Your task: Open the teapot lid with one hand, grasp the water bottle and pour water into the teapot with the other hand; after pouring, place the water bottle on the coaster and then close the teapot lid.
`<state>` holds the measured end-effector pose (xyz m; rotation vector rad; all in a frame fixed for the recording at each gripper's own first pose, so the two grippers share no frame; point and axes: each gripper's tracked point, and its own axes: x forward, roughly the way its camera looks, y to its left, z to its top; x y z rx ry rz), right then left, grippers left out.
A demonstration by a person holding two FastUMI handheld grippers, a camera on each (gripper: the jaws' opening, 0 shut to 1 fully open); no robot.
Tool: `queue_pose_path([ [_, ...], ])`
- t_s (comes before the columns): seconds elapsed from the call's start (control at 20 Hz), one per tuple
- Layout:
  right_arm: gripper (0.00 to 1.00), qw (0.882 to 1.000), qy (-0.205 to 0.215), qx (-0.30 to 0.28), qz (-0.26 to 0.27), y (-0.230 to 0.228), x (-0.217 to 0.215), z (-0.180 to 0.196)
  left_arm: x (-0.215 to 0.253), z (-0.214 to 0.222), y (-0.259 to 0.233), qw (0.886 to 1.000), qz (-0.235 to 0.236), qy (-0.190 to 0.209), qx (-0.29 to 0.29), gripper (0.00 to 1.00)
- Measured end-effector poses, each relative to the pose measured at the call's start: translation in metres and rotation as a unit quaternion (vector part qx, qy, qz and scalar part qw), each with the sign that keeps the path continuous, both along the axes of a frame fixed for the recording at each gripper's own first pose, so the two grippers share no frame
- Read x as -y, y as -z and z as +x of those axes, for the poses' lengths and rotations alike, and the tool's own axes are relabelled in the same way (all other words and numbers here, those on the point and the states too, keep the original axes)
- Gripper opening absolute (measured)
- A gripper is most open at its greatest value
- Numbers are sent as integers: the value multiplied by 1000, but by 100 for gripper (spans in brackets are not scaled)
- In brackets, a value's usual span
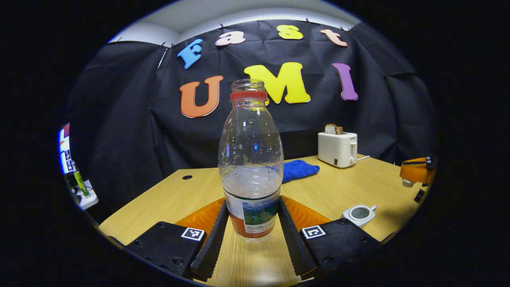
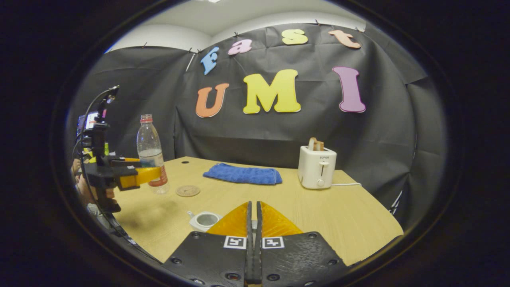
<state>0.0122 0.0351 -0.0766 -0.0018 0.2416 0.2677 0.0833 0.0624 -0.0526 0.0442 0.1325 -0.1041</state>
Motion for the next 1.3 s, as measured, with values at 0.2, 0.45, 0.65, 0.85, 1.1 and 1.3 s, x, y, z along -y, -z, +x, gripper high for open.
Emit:
queue_pose_path([
  [0.2,0,1000,1,-9,-3,7,-3,0,-8,45,3,1000,-4,12,-1,74],
  [0.45,0,1000,3,-23,-11,20,-3,5,-10,87,14,1000,0,18,-6,74],
  [0.65,0,999,9,-29,-13,25,-1,9,-8,109,29,1000,2,24,-17,74],
  [0.85,0,999,14,-35,-14,30,0,12,-8,115,44,999,-9,23,-29,75],
  [1.1,0,999,14,-38,-15,32,-2,11,-7,118,53,999,-21,30,-37,76],
  [1.3,0,999,14,-36,-15,31,-3,11,-8,114,61,999,-24,26,-38,78],
])
